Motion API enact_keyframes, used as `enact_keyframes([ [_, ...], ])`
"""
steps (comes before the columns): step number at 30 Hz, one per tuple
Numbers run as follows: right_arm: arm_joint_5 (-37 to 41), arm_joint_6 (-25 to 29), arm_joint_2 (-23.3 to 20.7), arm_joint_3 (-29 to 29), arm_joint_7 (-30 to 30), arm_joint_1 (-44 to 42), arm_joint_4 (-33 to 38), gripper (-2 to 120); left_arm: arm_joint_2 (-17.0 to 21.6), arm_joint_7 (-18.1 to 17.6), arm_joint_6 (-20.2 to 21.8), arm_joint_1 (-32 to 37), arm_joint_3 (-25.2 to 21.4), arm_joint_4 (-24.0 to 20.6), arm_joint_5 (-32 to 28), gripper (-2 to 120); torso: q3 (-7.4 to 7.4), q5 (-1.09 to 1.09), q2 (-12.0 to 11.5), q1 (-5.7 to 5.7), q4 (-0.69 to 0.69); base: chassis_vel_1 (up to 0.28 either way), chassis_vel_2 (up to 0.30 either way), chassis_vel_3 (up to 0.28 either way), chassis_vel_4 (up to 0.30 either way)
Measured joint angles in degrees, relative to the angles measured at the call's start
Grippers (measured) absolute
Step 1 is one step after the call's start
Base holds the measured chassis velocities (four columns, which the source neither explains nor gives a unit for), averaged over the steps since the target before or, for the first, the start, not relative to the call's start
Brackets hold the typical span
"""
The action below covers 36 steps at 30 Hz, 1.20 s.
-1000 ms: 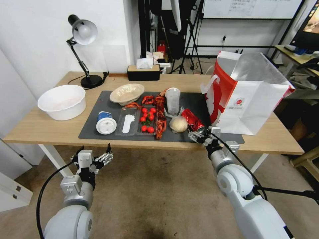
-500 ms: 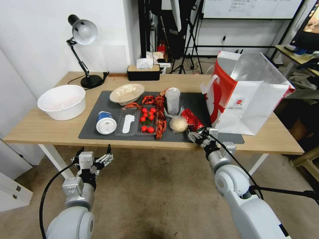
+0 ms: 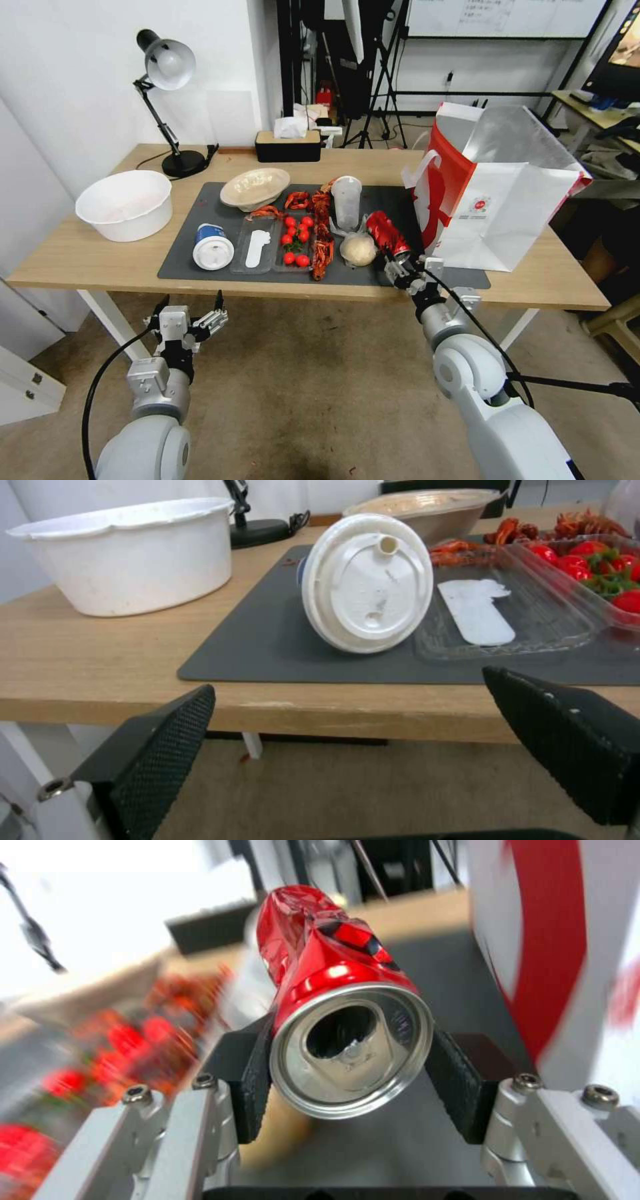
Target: Pick up the trash from the table and place it into the takeout bag.
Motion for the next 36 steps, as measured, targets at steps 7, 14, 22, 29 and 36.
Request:
enact_keyframes([
  [7, 4.9, 8.0, -1.9, 2.4, -10.2, 0.4, 7.2, 50, -0.2, 0.0, -0.4, 0.0, 0.8, 0.1, 0.5, 100, 0.00, 0.01, 0.0, 0.00, 0.00, 0.000, 0.000, 0.000, 0.000],
  [14, 10.1, 8.8, -4.4, 6.2, -8.9, 5.1, 11.4, 50, -0.3, 0.0, -0.8, 0.5, 0.8, -0.2, 0.7, 100, 0.00, 0.01, 0.0, 0.00, 0.00, 0.000, 0.000, 0.000, 0.000],
  [22, 16.6, 5.1, -10.1, 9.5, 2.7, 14.8, 11.0, 50, -0.5, 0.0, -1.3, 1.0, 0.9, -0.6, 1.1, 100, 0.00, 0.00, 0.0, 0.00, 0.01, 0.000, 0.000, 0.000, 0.000],
  [29, 20.1, -6.2, -13.1, 9.3, 21.6, 22.4, 6.3, 50, -0.9, 0.0, -2.2, 1.4, 0.9, -0.6, 1.5, 100, 0.00, 0.00, 0.0, 0.00, 0.00, 0.000, 0.000, 0.000, 0.000],
  [36, 22.6, -13.9, -12.7, 8.2, 30.3, 25.0, 4.4, 50, -1.2, 0.0, -3.1, 1.6, 0.7, -0.5, 1.8, 100, 0.00, 0.00, 0.0, 0.00, 0.00, 0.000, 0.000, 0.000, 0.000],
])
